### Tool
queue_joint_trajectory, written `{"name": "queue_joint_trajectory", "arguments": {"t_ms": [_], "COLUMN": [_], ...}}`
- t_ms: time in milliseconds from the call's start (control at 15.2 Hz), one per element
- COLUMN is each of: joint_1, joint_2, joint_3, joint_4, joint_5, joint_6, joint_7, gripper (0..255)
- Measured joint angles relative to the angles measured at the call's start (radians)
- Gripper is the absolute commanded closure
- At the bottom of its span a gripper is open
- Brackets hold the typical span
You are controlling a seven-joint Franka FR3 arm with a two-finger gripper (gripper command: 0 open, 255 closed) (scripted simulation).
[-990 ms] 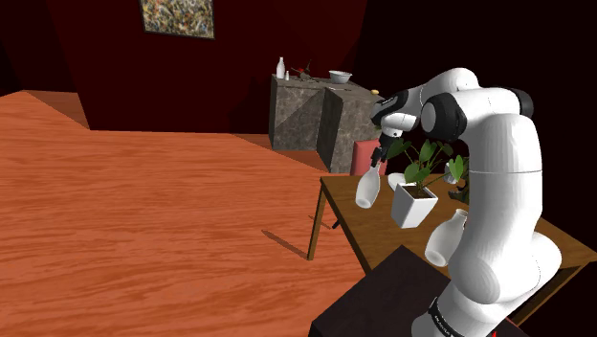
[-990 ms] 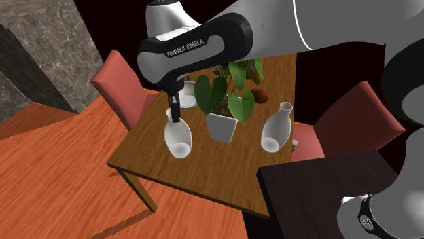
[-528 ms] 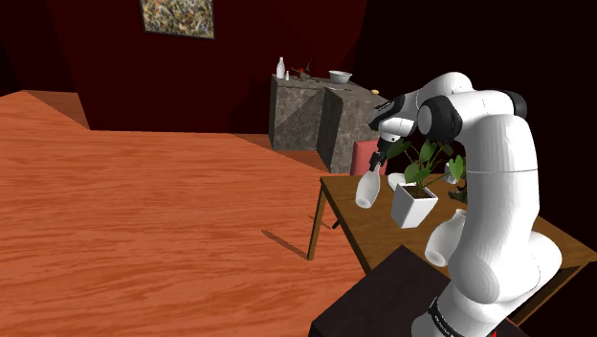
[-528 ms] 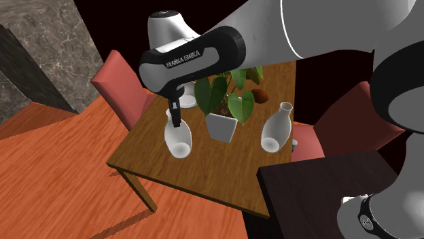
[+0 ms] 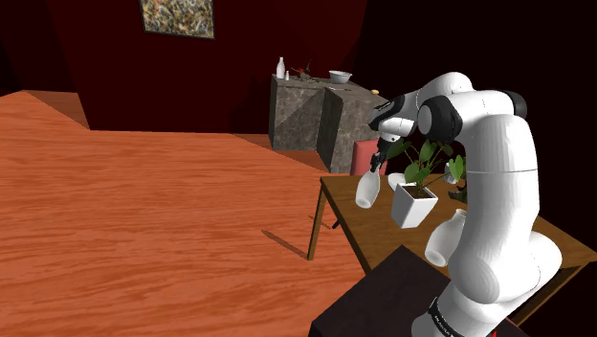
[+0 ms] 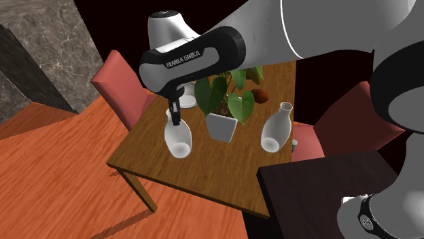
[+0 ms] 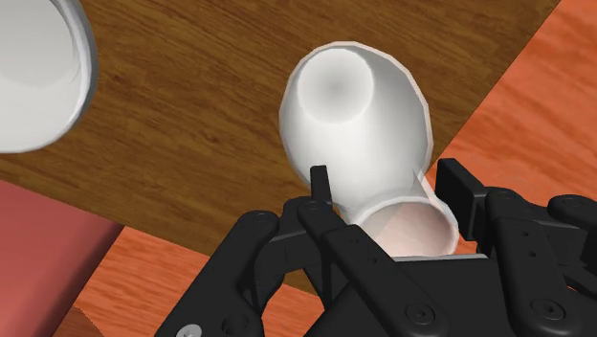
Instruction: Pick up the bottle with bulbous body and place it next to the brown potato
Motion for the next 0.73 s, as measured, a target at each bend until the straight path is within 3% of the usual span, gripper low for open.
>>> {"name": "queue_joint_trajectory", "arguments": {"t_ms": [726], "joint_1": [0.005], "joint_2": [-0.019], "joint_3": [-0.006], "joint_4": [0.011], "joint_5": [-0.012], "joint_6": [-0.029], "joint_7": [0.01], "gripper": [255]}}
